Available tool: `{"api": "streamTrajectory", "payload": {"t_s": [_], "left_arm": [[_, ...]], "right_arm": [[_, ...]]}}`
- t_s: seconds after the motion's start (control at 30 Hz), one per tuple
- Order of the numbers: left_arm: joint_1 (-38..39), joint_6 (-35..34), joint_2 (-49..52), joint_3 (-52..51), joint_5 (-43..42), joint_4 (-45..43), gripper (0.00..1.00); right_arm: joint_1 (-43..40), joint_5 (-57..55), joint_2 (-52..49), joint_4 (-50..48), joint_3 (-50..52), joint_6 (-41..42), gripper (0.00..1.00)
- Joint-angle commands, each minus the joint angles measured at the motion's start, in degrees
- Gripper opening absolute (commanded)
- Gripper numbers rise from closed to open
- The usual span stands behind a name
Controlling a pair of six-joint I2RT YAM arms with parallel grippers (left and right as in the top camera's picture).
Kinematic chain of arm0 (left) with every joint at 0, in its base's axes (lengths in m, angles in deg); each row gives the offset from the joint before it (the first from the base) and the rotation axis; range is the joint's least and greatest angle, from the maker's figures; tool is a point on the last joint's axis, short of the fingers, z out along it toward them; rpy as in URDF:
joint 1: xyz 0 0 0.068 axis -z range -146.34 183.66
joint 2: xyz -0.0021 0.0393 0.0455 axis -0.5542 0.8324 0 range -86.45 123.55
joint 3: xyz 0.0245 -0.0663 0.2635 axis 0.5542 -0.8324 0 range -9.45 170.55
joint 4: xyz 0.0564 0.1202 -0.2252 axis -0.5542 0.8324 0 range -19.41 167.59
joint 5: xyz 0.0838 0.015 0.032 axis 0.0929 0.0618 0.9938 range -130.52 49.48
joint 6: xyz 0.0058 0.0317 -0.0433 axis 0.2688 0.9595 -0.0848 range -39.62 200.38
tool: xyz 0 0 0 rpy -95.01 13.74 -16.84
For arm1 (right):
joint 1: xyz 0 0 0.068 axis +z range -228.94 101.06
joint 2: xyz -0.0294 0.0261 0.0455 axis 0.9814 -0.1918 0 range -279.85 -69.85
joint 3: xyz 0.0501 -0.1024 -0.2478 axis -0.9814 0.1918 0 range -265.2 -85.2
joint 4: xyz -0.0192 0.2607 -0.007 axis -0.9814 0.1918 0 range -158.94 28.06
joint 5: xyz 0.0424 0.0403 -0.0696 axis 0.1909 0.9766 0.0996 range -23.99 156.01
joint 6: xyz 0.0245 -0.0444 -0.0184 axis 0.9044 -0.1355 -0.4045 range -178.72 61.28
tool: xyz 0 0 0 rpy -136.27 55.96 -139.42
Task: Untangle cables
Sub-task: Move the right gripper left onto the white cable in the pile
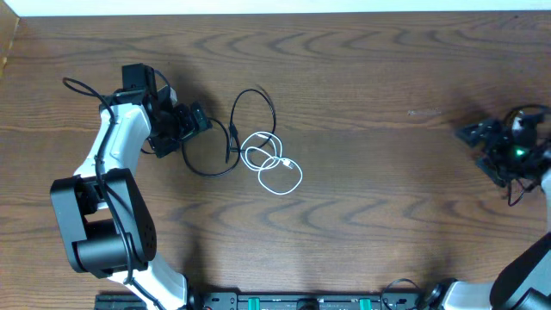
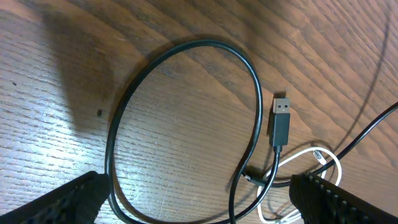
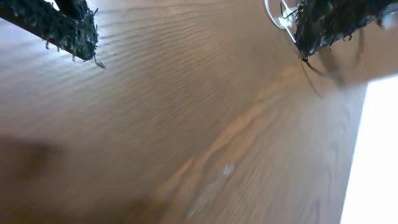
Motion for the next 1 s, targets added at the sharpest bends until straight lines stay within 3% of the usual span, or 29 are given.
{"api": "streamTrajectory", "payload": {"t_s": [0.0,0.53,0.97], "left_arm": [[0.2,-0.2,-0.1,-0.6,0.6,0.0,0.98],[0.2,-0.2,-0.1,-0.6,0.6,0.0,0.98],[0.2,-0.2,-0.1,-0.6,0.6,0.0,0.98]], "right_arm": [[3.9,-1.6,0.3,-0.7,0.9,-4.1,0.99],[26.8,-1.6,0.3,-8.8,0.9,-2.7,0.99],[39.6,-1.6,0.3,-17.0,0.9,-0.5,0.99]]}}
